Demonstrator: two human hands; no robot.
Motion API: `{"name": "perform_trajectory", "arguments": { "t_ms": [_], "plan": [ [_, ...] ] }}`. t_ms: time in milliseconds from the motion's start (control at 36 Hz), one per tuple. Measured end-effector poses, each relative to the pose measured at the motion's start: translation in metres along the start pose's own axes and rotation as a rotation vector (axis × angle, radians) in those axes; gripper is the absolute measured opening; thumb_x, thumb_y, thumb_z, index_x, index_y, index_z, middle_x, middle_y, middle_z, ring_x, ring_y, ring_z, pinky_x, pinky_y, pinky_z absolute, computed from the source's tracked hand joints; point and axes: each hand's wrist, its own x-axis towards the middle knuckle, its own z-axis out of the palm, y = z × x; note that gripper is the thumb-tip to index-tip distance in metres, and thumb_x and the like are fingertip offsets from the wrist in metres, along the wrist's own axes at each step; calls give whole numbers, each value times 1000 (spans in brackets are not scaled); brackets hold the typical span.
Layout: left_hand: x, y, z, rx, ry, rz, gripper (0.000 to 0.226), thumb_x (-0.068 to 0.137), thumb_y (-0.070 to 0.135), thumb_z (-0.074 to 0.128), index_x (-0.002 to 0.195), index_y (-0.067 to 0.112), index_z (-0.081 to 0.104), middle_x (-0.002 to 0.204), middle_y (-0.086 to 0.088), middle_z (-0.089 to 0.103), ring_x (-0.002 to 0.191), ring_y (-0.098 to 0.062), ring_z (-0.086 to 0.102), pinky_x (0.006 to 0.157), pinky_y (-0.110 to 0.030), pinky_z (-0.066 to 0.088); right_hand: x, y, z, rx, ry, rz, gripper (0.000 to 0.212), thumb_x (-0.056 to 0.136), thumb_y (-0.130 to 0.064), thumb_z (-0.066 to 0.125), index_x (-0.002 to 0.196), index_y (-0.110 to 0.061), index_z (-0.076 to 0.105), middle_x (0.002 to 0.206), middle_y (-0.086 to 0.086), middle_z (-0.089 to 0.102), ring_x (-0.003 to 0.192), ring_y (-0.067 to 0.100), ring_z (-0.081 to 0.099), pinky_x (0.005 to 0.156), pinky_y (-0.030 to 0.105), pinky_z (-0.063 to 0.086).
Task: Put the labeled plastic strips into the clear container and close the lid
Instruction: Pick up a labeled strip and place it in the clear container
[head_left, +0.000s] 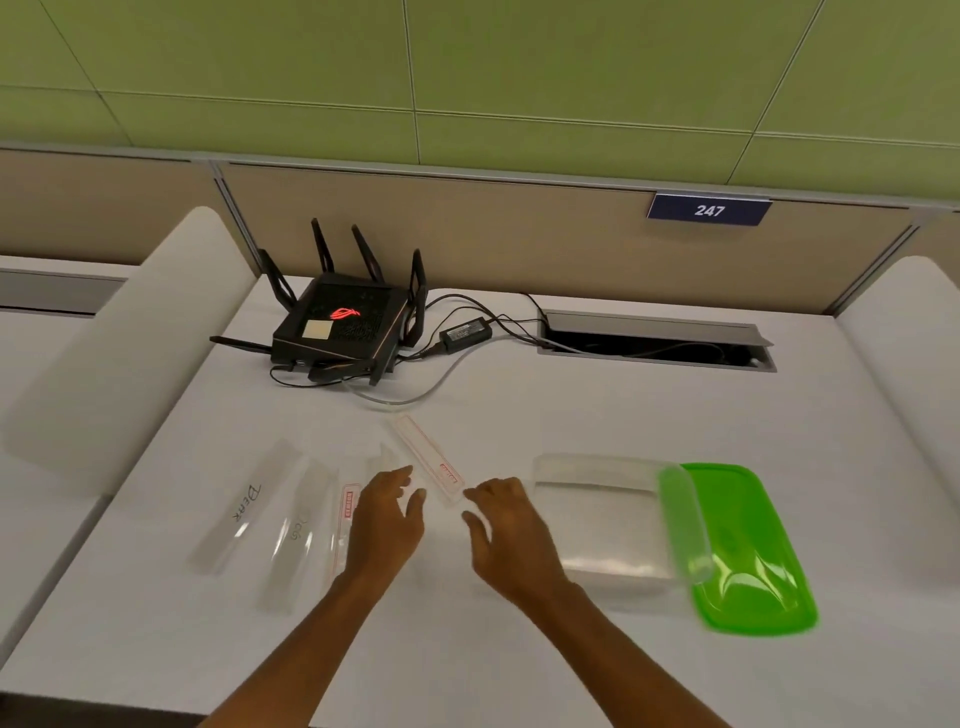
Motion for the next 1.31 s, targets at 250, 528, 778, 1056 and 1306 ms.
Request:
{"name": "perform_trajectory", "arguments": {
  "t_ms": [250, 528, 778, 1056, 1306],
  "plan": [
    [11, -33, -16, 83, -81, -208, 55, 90, 32, 72, 140, 19, 51, 133, -8, 65, 116, -28, 66, 100, -47, 53, -19, -39, 79, 116, -432, 235, 58, 98, -54, 53, 149, -27, 45, 154, -5, 45, 140, 16, 44, 112, 30, 40],
    [22, -38, -18, -27, -228, -338, 39, 95, 30, 65, 130, 12, 61, 126, -11, 70, 116, -33, 65, 103, -51, 52, -17, -48, 115, 251, -469, 463, 58, 96, -55, 54, 147, -29, 44, 151, -10, 45, 138, 14, 42, 112, 26, 36],
    [29, -36, -28, -102, -234, -360, 16, 89, 11, 70, 104, 4, 72, 115, -14, 74, 99, -34, 72, 86, -48, 62, -9, -50, 118, 344, -511, 592, 72, 89, -57, 63, 150, -33, 35, 152, -14, 40, 139, 14, 42, 111, 28, 38],
    [24, -18, -44, -147, -187, -340, 9, 87, 12, 74, 94, 14, 68, 111, -4, 74, 85, -28, 74, 68, -35, 65, 15, -59, 96, 585, -398, 648, 81, 86, -43, 78, 151, -31, 31, 148, -8, 46, 120, 11, 52, 99, 24, 50],
    [21, 9, -53, -327, -141, -280, 21, 84, 15, 77, 88, 33, 65, 90, 10, 72, 84, -18, 74, 66, -26, 62, 39, -60, 54, 710, -237, 584, 75, 83, -53, 78, 147, -40, 41, 137, -22, 51, 117, 7, 56, 77, 10, 52]
  ]
}}
